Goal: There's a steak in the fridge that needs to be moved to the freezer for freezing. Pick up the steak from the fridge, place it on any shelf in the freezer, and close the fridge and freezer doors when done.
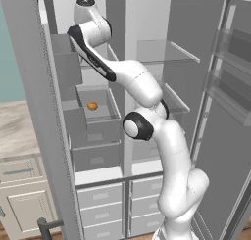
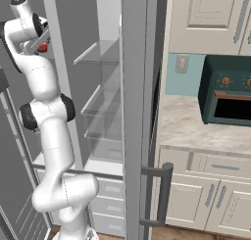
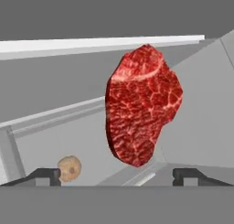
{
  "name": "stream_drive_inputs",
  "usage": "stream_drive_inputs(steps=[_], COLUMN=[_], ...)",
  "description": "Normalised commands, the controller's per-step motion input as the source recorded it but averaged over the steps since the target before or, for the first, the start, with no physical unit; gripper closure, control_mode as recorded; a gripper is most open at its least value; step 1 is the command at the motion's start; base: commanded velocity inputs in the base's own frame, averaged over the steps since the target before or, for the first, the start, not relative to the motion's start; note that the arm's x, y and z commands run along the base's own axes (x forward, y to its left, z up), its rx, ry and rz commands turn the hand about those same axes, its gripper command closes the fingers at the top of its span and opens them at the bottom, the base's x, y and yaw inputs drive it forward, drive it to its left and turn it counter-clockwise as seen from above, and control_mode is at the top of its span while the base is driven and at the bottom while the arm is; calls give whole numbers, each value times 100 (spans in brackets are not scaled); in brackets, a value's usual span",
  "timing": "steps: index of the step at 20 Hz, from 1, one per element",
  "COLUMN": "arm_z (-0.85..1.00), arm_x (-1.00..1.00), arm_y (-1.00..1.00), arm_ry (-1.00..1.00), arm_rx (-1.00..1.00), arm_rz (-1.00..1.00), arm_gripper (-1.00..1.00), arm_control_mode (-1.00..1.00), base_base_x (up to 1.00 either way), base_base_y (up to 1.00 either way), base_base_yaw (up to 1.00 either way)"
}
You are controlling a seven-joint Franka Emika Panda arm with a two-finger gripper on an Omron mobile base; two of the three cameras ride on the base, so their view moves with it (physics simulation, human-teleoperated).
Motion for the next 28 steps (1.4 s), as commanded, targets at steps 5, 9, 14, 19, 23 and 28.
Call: stream_drive_inputs(steps=[5,9,14,19,23,28], arm_z=[-80,-100,-41,-100,-3,39], arm_x=[-65,-97,-100,-100,-93,-86], arm_y=[-49,-33,-54,-98,-82,-93], arm_ry=[-2,-24,-11,-19,-9,-37], arm_rx=[0,3,7,11,13,29], arm_rz=[0,4,0,0,-1,-4], arm_gripper=[-100,-100,-100,-100,-100,-100], arm_control_mode=[-100,-100,-100,-100,-100,-100], base_base_x=[0,0,0,0,0,0], base_base_y=[0,0,0,0,0,0], base_base_yaw=[0,0,0,0,0,0])
